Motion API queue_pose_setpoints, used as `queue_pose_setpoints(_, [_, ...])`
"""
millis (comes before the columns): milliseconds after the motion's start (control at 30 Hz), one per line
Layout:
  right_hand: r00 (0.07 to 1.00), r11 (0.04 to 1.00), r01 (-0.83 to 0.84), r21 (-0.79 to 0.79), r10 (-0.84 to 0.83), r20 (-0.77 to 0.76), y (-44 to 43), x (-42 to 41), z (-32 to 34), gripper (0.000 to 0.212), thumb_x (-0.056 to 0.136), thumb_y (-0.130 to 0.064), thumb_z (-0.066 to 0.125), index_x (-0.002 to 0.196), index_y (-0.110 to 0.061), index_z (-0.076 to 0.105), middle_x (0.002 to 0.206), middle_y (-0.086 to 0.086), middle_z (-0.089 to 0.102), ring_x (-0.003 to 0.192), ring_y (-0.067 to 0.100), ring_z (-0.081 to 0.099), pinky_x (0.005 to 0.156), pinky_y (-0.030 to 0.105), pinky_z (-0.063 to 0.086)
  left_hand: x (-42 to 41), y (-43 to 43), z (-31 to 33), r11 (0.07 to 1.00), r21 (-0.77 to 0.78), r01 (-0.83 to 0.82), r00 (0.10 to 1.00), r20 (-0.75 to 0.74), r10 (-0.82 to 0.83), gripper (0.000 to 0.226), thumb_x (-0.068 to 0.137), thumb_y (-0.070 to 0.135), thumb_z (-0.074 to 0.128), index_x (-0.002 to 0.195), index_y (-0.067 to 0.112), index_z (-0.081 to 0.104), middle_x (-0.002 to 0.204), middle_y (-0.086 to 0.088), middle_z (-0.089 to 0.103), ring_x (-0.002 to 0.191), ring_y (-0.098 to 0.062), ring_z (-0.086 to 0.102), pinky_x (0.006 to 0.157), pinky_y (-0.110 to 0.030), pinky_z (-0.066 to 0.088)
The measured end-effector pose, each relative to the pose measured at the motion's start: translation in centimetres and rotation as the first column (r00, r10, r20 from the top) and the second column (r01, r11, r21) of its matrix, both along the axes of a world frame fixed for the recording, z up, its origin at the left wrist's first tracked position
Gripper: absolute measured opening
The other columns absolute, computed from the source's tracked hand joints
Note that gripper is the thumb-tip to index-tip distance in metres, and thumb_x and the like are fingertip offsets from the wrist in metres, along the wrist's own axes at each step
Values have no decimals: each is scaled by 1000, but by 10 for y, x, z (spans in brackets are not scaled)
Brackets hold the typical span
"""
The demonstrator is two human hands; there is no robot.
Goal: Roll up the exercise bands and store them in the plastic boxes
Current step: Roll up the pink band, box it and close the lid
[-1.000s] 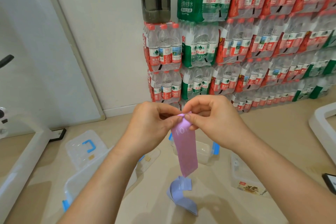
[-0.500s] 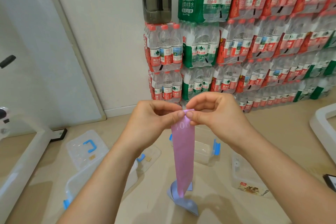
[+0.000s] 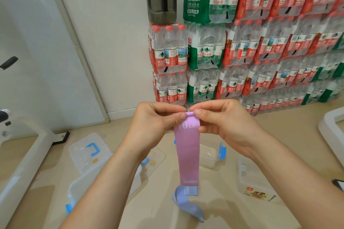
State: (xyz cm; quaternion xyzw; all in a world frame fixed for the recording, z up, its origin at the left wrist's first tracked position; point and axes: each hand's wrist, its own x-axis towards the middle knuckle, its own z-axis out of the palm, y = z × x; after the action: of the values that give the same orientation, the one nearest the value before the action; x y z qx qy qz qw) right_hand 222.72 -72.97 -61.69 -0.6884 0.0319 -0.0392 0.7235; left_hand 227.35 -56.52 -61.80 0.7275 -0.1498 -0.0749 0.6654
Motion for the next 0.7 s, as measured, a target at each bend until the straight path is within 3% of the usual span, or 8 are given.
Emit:
queue_pose_setpoints(233, [1000,999,3,45,-3,-2,-1,1,0,18,79,6,68,88,-9,71,79,8,73,66,14,66,57,20,53,0,-1,-2,999,-16,-27,1000,-1,27,14,73,-3,75,84,6,75,83,-19,74,74,-24,71,74,-33,60])
queue_pose_setpoints(367, [999,995,-21,95,26,-44,0,0,1,15,82,1,66,92,-9,69,78,6,72,64,14,64,52,21,51,0,-2,-2,998,-56,-35,999,-24,33,15,73,-4,74,80,8,74,79,-15,74,72,-22,69,76,-34,59])
queue_pose_setpoints(533, [998,973,-31,228,42,-47,1,1,0,12,84,6,61,89,-2,68,82,13,72,71,16,69,63,23,59,0,-5,-3,994,-103,-41,999,-29,38,17,72,-8,73,80,7,74,76,-11,74,72,-20,70,77,-34,58])
queue_pose_setpoints(700, [999,984,42,173,-42,-4,1,3,-1,15,80,11,64,85,-2,69,77,14,71,69,20,68,66,25,59,0,-8,-4,994,-108,13,999,-33,-16,18,72,-5,74,84,9,72,87,-15,74,82,-26,70,84,-41,55])
